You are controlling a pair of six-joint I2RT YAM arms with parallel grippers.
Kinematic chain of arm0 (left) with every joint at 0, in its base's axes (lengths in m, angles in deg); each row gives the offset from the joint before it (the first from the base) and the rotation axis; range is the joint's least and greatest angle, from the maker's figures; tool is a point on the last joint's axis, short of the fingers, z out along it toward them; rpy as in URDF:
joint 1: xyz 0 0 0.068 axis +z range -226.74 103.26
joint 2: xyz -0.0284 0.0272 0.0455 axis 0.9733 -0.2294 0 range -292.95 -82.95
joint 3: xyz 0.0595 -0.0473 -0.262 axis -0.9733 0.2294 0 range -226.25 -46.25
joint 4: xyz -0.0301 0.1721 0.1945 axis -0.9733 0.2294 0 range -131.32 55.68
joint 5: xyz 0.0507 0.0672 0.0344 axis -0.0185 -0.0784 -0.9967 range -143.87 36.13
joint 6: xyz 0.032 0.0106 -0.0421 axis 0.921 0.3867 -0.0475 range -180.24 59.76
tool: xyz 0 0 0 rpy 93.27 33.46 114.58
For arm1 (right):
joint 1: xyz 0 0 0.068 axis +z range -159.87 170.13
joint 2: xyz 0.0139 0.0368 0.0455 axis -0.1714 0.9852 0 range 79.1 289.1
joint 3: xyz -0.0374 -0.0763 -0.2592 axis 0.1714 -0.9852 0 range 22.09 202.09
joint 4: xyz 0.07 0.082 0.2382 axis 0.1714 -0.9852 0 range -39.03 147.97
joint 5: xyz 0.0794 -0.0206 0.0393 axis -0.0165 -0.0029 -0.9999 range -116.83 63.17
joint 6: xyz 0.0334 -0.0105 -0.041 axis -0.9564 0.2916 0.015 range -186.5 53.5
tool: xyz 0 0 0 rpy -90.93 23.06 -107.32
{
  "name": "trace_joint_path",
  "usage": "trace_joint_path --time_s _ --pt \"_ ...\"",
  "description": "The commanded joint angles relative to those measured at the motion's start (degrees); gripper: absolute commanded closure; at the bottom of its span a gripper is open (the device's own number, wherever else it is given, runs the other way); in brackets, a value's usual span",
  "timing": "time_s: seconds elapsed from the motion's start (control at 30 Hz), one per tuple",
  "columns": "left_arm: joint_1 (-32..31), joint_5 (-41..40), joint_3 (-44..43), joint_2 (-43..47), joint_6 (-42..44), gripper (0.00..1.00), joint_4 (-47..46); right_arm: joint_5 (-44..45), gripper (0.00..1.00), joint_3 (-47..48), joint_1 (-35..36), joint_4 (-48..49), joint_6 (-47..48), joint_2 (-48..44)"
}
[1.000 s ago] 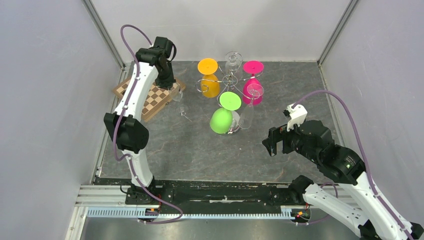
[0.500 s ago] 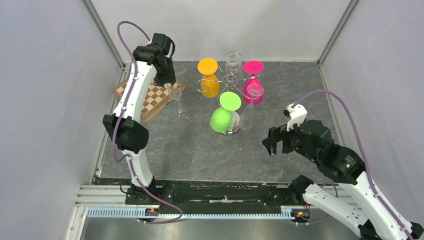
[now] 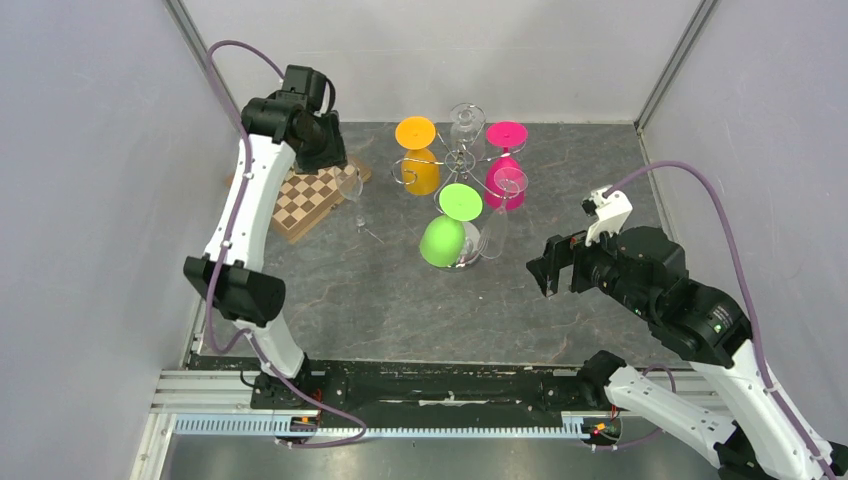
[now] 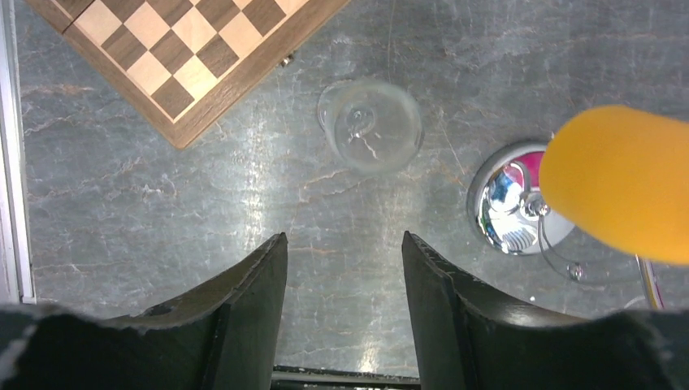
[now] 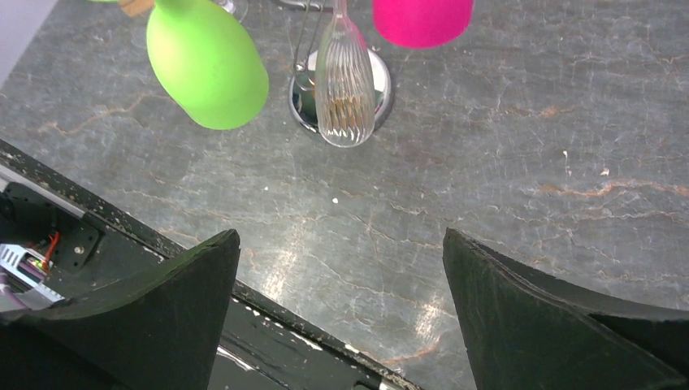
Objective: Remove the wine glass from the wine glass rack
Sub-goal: Place the wine glass at the center of the board, then pick up the wine glass from the wine rack.
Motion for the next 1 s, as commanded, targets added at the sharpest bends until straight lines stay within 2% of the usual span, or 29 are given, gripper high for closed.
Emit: trace_joint_path --time_s 0.0,0.13,0.4,0.73,0.97 --pt "0.24 3.28 3.88 7.20 2.38 0.37 -1.34 -0.21 0.02 4.02 0.09 1.32 -1.80 1.00" --pt "0.10 6.01 10.33 12.66 2.88 0.35 -3.75 -0.36 0.02 5.75 0.08 2.49 -3.64 1.92" --pt "-0.31 14.94 26.07 24.91 3.77 0.31 -10.73 -3.15 0.09 10.65 0.09 4.40 -9.90 7.23" --pt "-0.41 26.70 42.89 37.83 4.15 0.32 -19.48 1.22 0.15 17.30 0.08 7.33 -16.65 11.39" --pt "-0.41 34.62 50.94 42.70 2.69 0.32 -25.41 3.76 0.21 19.79 0.04 9.20 -19.97 14.90"
